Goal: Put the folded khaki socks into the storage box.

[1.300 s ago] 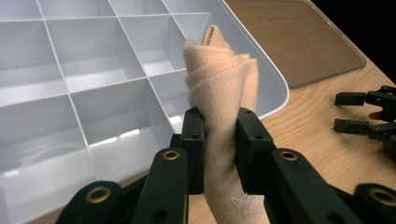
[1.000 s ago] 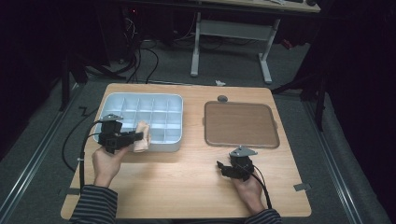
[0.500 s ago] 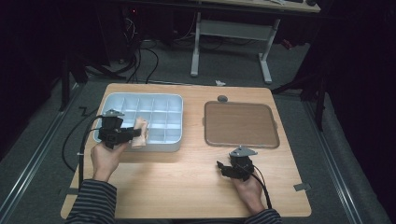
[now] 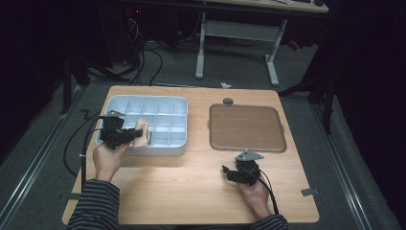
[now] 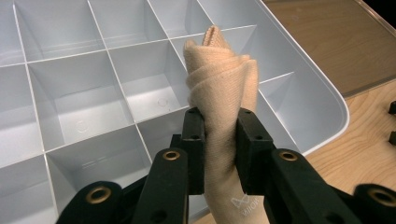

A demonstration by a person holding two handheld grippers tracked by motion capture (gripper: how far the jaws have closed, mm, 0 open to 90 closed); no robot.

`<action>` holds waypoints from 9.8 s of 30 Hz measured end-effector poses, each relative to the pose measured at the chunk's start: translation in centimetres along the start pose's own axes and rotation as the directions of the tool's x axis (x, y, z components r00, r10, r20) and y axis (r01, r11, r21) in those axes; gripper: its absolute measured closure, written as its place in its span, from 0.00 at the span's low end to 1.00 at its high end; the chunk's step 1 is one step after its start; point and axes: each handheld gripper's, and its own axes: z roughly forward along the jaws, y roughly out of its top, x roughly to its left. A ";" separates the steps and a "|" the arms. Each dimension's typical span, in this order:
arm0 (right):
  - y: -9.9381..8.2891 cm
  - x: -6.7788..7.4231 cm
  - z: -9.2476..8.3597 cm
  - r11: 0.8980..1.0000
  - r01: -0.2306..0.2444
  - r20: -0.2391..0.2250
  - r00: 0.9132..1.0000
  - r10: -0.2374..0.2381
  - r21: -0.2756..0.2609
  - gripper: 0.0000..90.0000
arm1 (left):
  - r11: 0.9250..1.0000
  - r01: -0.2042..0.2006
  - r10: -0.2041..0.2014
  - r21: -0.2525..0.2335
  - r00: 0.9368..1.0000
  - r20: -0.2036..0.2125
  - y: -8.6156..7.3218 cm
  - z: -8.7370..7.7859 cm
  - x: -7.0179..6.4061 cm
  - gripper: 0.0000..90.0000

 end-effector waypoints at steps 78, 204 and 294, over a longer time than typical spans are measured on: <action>0.0 0.0 0.0 1.000 0.000 0.000 1.000 0.000 0.000 0.38 | 0.957 -0.004 0.011 0.291 1.000 -0.023 0.1 6.3 2.1 0.85; 0.0 0.1 0.0 1.000 0.004 -0.005 1.000 -0.004 0.001 0.37 | 0.978 0.038 -0.013 0.207 0.992 -0.125 0.8 4.5 0.5 0.73; 0.0 0.1 0.0 1.000 0.004 -0.002 1.000 -0.004 0.001 0.37 | 0.999 -0.004 0.004 -0.050 1.000 0.011 -7.2 -3.0 -4.2 0.51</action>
